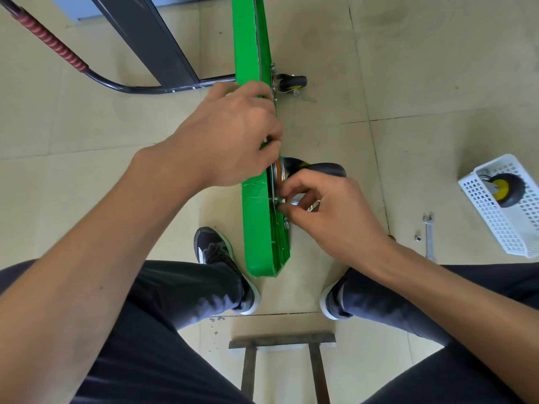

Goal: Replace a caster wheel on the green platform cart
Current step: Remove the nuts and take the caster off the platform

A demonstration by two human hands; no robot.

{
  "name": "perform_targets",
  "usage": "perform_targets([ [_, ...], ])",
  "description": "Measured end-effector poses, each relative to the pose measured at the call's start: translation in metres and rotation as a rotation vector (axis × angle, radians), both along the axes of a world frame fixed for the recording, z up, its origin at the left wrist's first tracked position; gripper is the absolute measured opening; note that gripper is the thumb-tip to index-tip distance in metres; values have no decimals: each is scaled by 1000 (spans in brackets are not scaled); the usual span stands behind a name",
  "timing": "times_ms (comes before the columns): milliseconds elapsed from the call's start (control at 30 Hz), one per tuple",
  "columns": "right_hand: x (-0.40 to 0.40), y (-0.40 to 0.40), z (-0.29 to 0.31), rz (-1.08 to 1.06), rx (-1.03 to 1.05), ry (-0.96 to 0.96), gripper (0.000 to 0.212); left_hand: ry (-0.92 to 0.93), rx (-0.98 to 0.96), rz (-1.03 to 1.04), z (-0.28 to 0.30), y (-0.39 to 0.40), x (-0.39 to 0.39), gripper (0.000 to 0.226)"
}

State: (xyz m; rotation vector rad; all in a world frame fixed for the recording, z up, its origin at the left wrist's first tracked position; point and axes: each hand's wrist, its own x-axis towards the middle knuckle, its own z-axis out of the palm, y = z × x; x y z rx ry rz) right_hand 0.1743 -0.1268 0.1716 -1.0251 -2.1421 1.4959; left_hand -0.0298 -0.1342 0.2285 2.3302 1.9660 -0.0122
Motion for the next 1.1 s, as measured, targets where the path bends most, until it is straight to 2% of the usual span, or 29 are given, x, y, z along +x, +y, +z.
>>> perform_targets([
  [400,10,27,26,-80,73,-49,11,-9,-16,11,3,2,4,37],
  [633,27,65,60,-175,227,-86,8,-87,14,8,13,11,12,30],
  [767,48,98,78,-238,292,-85,9,-202,-46,2,23,24,33,40],
  [867,70,122,85,-248,342,-129,8,-334,-68,-4,28,40,58,38],
  [1100,130,169,81,-317,326,-222,8,-485,-102,-36,10,90,138,28],
])
